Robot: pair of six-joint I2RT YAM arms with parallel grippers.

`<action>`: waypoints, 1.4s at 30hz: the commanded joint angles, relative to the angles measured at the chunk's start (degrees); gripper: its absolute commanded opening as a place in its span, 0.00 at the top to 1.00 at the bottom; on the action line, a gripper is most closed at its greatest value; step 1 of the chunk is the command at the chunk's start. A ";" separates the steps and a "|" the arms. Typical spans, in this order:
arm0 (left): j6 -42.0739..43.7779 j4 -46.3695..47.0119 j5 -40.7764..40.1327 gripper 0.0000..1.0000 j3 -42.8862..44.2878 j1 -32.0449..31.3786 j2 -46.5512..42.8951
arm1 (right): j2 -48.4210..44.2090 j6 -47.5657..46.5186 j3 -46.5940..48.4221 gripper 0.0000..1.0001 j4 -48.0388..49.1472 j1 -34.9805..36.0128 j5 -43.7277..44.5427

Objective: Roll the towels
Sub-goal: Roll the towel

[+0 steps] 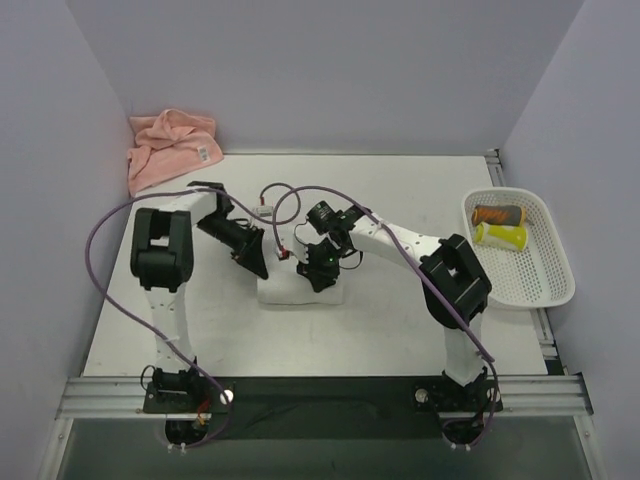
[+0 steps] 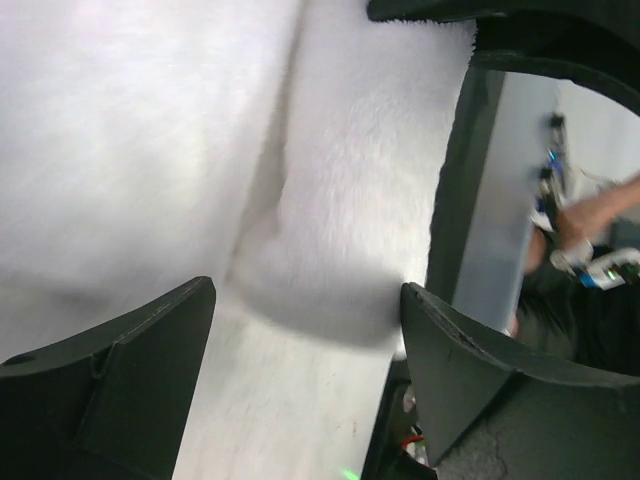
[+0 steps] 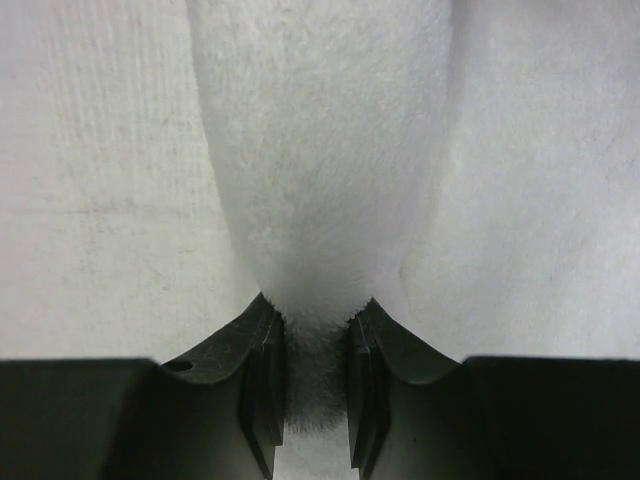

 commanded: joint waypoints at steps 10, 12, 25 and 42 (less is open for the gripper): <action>-7.19 29.11 -4.96 0.12 -14.15 19.46 -36.40 | 16.76 6.41 11.56 1.00 -30.62 -2.46 -16.47; -9.13 36.50 -6.71 0.07 -18.21 19.82 -45.34 | 20.00 6.06 14.37 1.00 -33.77 -2.72 -17.53; 2.10 41.70 -19.16 0.04 -41.42 -6.07 -68.50 | 35.49 1.14 28.87 1.00 -48.11 -7.55 -29.04; 11.43 66.06 -39.33 0.24 -55.33 -32.73 -53.67 | 38.13 0.43 32.39 0.96 -49.44 -8.70 -30.46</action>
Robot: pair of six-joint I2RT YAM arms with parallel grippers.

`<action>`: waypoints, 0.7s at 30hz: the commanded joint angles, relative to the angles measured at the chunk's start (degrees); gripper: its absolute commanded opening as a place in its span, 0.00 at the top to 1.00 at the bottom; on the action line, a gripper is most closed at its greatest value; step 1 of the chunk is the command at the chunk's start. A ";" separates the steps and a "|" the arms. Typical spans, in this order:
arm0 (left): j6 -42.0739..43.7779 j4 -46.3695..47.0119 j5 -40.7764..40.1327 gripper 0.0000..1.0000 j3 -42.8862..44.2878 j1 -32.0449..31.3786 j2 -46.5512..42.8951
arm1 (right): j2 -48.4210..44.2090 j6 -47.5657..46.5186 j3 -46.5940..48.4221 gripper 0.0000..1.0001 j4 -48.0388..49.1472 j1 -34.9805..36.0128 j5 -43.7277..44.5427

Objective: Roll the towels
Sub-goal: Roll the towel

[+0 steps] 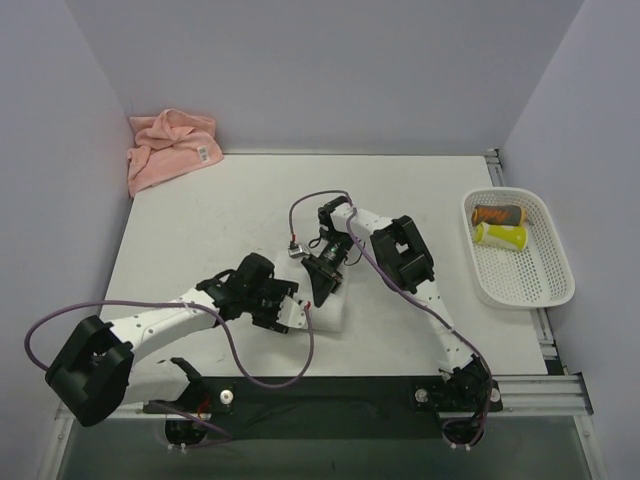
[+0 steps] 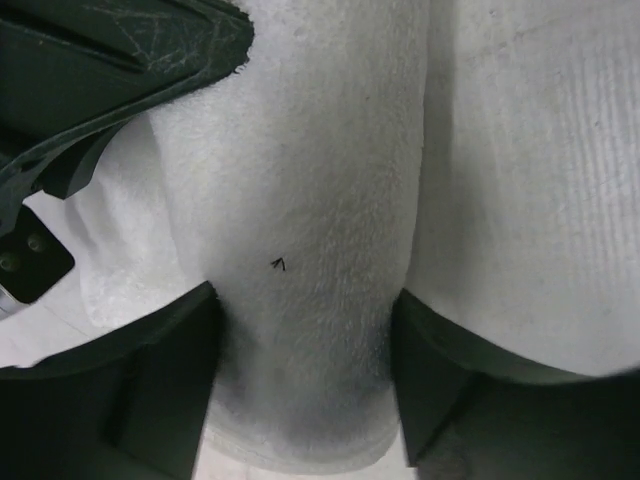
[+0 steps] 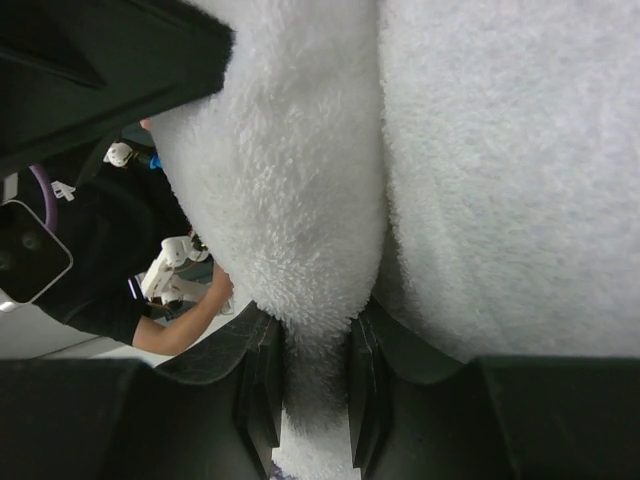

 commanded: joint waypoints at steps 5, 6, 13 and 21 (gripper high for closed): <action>1.24 -8.40 -2.00 0.69 5.12 -2.29 6.88 | -3.21 5.38 0.73 0.88 4.21 -2.28 7.43; 0.89 -10.86 -1.21 0.72 5.83 -2.29 7.23 | -4.36 7.07 0.90 0.79 5.53 -3.33 8.83; -6.22 -27.65 4.85 0.85 12.77 -1.51 11.79 | -17.01 18.85 3.28 0.49 16.24 -9.75 14.64; -7.11 -43.19 16.81 0.85 29.90 7.62 32.52 | -37.22 20.09 -6.90 0.48 21.89 -15.20 20.18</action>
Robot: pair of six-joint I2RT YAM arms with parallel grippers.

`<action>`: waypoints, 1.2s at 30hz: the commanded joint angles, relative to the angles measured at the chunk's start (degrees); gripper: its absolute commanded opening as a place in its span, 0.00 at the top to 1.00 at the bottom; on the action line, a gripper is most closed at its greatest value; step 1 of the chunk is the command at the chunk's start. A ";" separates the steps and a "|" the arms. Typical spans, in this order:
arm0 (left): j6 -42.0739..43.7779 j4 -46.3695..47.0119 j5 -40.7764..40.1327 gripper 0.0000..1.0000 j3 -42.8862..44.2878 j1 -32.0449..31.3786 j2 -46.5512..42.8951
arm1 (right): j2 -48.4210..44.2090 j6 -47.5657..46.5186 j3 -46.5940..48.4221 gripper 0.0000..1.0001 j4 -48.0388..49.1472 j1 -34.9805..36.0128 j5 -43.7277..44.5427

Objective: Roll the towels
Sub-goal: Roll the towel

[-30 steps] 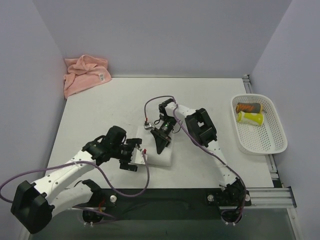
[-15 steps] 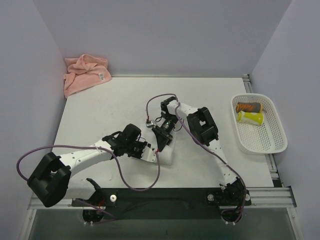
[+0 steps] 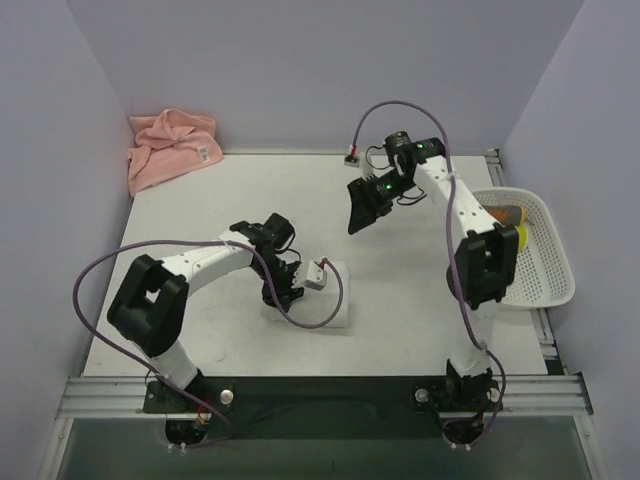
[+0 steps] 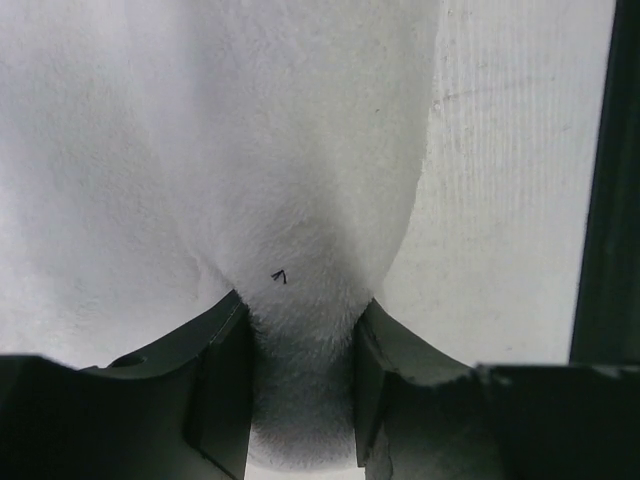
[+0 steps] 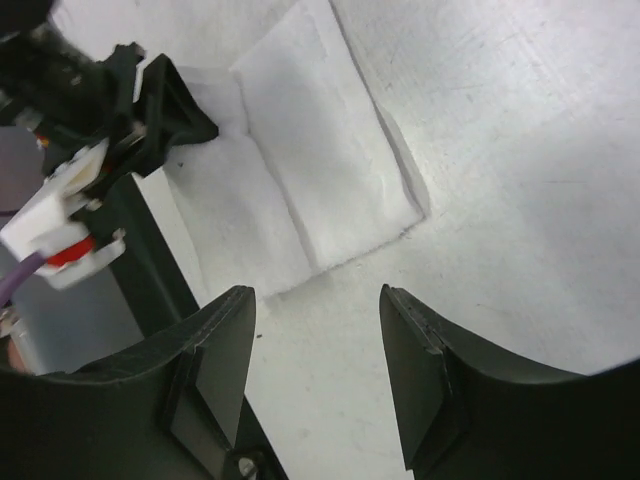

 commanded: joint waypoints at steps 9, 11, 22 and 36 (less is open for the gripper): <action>4.43 -34.97 13.32 0.82 30.29 11.39 34.09 | -32.59 -1.06 -30.95 0.49 11.20 2.65 10.65; 5.23 -38.83 14.29 0.82 36.43 12.36 39.71 | -38.21 -2.80 -36.30 0.48 13.58 6.41 16.17; 4.79 -42.37 12.97 0.70 47.01 13.68 51.86 | -35.87 -13.97 -41.17 0.16 25.88 30.16 41.60; 4.26 -41.93 15.17 0.58 45.43 14.73 49.67 | -19.08 -24.53 -47.50 0.44 39.70 33.61 39.16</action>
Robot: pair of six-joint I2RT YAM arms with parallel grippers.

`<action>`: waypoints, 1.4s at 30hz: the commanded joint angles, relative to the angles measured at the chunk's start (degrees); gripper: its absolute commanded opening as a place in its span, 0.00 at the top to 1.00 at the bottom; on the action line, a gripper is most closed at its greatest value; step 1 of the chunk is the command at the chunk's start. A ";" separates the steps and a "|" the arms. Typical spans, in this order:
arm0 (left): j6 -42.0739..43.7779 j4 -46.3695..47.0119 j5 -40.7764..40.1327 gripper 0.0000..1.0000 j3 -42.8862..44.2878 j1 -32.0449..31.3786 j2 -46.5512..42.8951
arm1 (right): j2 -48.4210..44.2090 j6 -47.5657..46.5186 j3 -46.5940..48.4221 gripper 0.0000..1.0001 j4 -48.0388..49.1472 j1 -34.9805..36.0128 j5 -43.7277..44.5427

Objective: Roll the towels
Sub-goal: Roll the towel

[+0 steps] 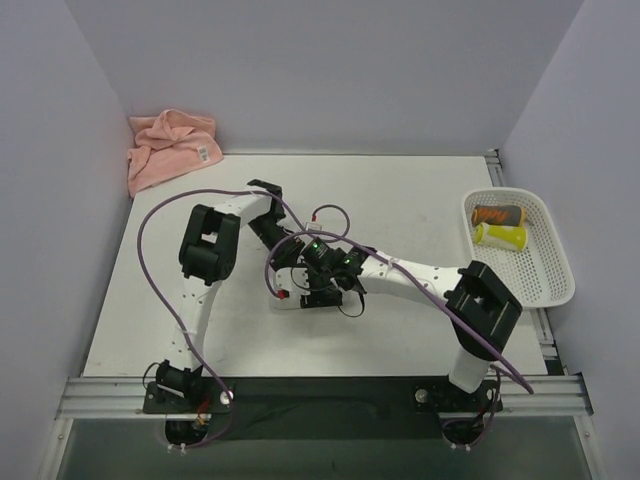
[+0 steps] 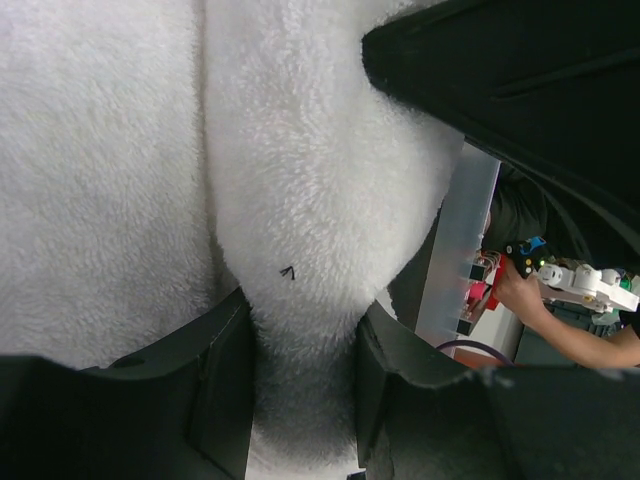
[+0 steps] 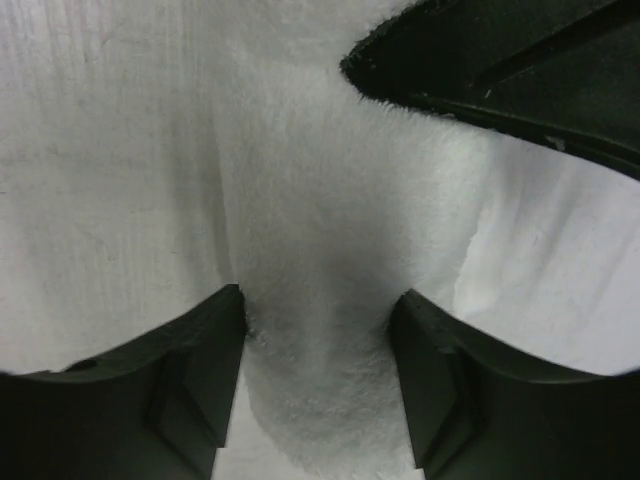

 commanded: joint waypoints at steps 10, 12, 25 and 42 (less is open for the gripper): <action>5.20 8.02 4.95 0.22 -11.60 10.47 -10.92 | 8.76 6.33 7.75 0.83 -18.42 -9.36 -23.41; 3.71 9.78 8.56 0.19 -14.58 14.34 -14.69 | 10.60 8.34 9.07 0.85 -21.23 -10.24 -27.53; -25.13 41.56 9.98 0.03 -41.98 27.09 -40.44 | 27.04 11.95 27.00 0.86 -36.70 -18.51 -43.02; -61.50 88.34 1.71 0.09 -59.42 12.25 -42.67 | 35.57 10.11 36.58 0.85 -43.39 -21.32 -46.72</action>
